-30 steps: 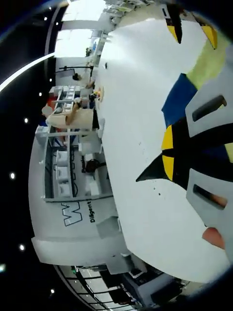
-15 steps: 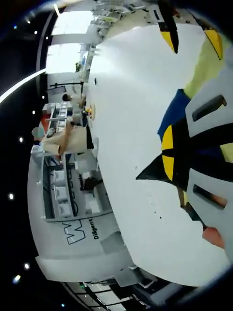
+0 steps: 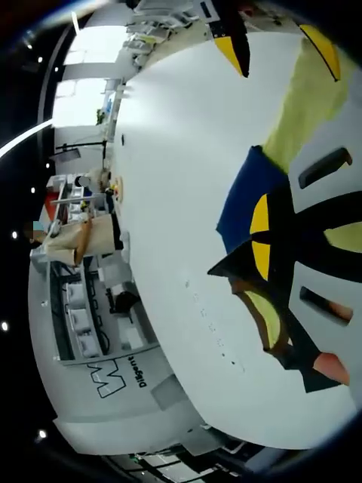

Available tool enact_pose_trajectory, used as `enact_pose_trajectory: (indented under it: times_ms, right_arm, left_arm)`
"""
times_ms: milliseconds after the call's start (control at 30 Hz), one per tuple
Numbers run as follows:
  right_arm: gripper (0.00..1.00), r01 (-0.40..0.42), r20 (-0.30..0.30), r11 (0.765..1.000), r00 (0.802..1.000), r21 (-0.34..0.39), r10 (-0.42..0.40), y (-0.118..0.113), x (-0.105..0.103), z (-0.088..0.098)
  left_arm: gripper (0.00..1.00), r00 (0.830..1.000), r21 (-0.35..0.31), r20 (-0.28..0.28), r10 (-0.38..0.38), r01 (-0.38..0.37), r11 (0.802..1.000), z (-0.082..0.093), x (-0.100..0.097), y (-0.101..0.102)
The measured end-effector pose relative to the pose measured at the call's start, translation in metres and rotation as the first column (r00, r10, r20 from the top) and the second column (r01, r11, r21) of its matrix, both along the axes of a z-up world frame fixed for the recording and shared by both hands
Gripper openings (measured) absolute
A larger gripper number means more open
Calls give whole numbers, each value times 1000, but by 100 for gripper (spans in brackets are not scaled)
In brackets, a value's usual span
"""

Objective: Fold the garment on the visible template until the final outline fits inside the template.

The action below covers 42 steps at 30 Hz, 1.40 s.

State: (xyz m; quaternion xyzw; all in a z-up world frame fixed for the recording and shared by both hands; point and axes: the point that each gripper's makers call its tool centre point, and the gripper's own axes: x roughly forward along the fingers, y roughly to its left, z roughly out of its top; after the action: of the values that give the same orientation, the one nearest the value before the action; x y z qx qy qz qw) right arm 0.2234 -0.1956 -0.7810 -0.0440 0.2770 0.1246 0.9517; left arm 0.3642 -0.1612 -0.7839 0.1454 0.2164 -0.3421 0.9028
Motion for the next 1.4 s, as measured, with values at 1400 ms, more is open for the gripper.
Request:
enact_pose_trajectory:
  times_ms: [1400]
  right_arm:
    - [51,0,-25,1000,1000,-18,0,-1,0,-7]
  left_arm:
    - [0,969,14,-229,-96,102,995,-78,-30,-30]
